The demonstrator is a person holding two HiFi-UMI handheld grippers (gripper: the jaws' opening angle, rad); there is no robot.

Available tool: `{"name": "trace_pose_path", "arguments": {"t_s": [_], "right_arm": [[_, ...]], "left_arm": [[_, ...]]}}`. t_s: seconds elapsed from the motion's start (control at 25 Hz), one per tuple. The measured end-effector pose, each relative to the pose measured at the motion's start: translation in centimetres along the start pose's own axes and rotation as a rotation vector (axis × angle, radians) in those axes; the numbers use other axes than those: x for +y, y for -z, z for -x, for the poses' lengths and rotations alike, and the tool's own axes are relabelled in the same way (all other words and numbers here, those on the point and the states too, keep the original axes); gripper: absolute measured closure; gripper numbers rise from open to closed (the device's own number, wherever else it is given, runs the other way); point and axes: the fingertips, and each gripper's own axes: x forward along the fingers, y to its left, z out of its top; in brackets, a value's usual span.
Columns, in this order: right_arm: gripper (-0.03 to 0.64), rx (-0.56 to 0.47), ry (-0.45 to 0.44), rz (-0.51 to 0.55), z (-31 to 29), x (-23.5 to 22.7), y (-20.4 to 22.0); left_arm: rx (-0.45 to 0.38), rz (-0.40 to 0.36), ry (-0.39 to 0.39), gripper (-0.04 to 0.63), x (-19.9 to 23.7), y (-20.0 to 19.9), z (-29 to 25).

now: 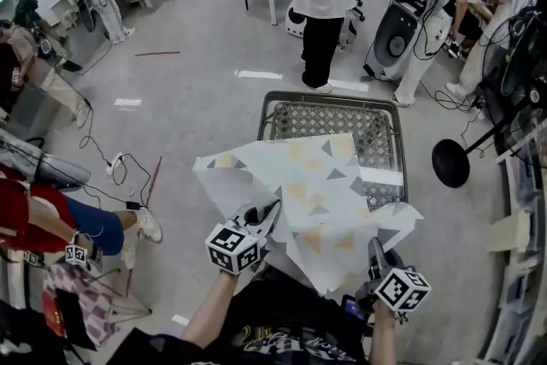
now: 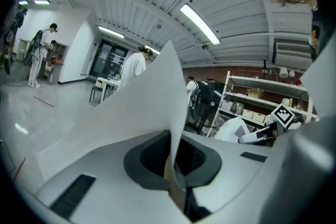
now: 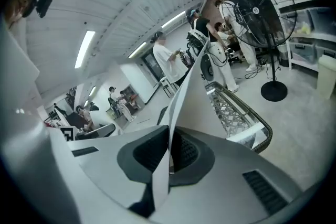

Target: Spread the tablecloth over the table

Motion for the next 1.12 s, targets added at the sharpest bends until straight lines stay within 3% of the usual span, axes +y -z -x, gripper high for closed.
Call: {"name": "trace_pose_path", "arguments": {"t_s": [0.12, 0.24, 0.48, 0.64, 0.76, 0.92, 1.04, 1.12], "right_arm": [[0.6, -0.048, -0.025, 0.033, -0.4, 0.5, -2.8], [0.6, -0.116, -0.058, 0.087, -1.0, 1.9, -6.8], [0.6, -0.265, -0.086, 0.207, -3.2, 4.9, -16.6], [0.6, -0.341, -0.044, 0.268, -5.7, 4.8, -22.9], [0.6, -0.374, -0.013, 0.292, -8.0, 4.6, -27.7], [0.6, -0.446, 0.071, 0.339, -9.7, 3.0, -34.4], [0.599, -0.516, 0.116, 0.391, -9.5, 2.3, -37.7], [0.599, -0.543, 0.13, 0.415, -9.3, 1.9, -38.4]], "left_arm": [[-0.05, -0.025, -0.049, 0.574, 1.1, -3.2, -0.6], [-0.061, -0.103, -0.056, 0.572, 0.9, -6.4, -2.2], [-0.104, -0.184, -0.02, 0.566, -0.4, -12.7, -7.5], [-0.125, -0.23, 0.032, 0.565, -0.4, -16.6, -14.1], [-0.139, -0.311, 0.075, 0.565, -0.3, -20.6, -19.4], [-0.195, -0.449, 0.172, 0.565, -2.3, -26.4, -26.6], [-0.288, -0.549, 0.307, 0.565, -5.1, -29.5, -29.1], [-0.35, -0.558, 0.412, 0.563, -6.0, -30.8, -28.6]]}}
